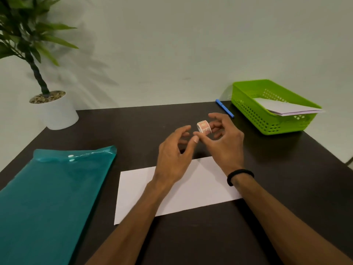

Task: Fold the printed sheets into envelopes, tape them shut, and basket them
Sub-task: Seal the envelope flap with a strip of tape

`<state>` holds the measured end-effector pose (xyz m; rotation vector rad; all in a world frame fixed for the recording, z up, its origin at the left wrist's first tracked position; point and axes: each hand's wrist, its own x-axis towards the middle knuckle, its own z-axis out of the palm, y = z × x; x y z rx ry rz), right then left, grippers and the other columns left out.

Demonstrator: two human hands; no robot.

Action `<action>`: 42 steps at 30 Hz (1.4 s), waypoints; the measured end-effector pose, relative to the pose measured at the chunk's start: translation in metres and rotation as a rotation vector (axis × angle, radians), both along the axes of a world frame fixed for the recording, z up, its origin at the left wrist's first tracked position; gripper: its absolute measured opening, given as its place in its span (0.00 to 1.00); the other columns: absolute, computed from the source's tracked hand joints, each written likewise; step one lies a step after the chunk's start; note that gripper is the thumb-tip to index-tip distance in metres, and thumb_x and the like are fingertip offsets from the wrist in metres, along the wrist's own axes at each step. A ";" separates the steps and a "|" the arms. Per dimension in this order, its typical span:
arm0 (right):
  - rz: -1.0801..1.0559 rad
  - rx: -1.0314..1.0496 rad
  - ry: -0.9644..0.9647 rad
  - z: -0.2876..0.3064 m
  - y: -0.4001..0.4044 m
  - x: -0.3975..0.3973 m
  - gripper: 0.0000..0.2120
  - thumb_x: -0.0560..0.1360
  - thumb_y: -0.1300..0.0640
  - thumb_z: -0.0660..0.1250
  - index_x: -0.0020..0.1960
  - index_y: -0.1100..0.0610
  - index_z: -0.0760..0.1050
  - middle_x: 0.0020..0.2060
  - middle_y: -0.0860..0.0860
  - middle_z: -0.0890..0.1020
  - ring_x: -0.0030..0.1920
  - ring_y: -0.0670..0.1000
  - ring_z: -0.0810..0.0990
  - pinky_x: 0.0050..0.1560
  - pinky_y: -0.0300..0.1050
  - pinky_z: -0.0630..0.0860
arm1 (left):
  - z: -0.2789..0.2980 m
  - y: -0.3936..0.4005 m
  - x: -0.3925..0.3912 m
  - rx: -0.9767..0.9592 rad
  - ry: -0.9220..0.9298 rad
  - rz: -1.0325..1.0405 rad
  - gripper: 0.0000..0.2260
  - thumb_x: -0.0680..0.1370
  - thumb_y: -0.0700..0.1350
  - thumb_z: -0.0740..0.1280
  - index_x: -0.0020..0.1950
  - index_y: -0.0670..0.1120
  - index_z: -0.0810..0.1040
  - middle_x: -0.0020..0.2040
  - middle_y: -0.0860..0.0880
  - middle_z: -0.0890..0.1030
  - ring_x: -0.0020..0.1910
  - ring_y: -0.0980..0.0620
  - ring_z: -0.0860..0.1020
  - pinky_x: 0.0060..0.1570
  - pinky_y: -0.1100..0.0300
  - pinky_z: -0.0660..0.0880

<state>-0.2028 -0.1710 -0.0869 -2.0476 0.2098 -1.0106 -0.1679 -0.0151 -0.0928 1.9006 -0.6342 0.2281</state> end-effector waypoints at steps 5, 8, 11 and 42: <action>0.100 -0.126 0.011 -0.003 0.006 0.001 0.27 0.69 0.52 0.82 0.65 0.51 0.78 0.51 0.51 0.82 0.47 0.44 0.81 0.49 0.32 0.78 | -0.002 0.004 0.002 -0.082 0.042 -0.041 0.19 0.80 0.53 0.70 0.70 0.51 0.77 0.61 0.58 0.83 0.58 0.63 0.81 0.56 0.69 0.78; 0.118 -0.166 0.002 -0.004 0.008 -0.001 0.26 0.70 0.53 0.81 0.66 0.53 0.78 0.51 0.51 0.82 0.48 0.44 0.82 0.50 0.29 0.77 | -0.005 0.005 0.005 -0.121 0.082 -0.009 0.21 0.79 0.53 0.72 0.70 0.50 0.78 0.60 0.56 0.84 0.58 0.60 0.83 0.58 0.63 0.80; 0.139 -0.194 -0.018 -0.003 0.011 -0.003 0.25 0.71 0.54 0.80 0.66 0.55 0.78 0.50 0.50 0.82 0.47 0.45 0.82 0.52 0.31 0.78 | -0.005 0.006 0.008 -0.172 0.139 0.018 0.21 0.78 0.52 0.73 0.70 0.51 0.79 0.55 0.58 0.86 0.55 0.63 0.83 0.58 0.62 0.81; 0.308 -0.160 0.192 -0.014 0.002 0.004 0.29 0.72 0.65 0.79 0.70 0.49 0.77 0.61 0.46 0.81 0.54 0.42 0.82 0.52 0.30 0.80 | -0.006 0.010 0.012 -0.258 0.200 0.032 0.08 0.79 0.46 0.74 0.57 0.48 0.84 0.50 0.54 0.86 0.51 0.56 0.84 0.53 0.60 0.83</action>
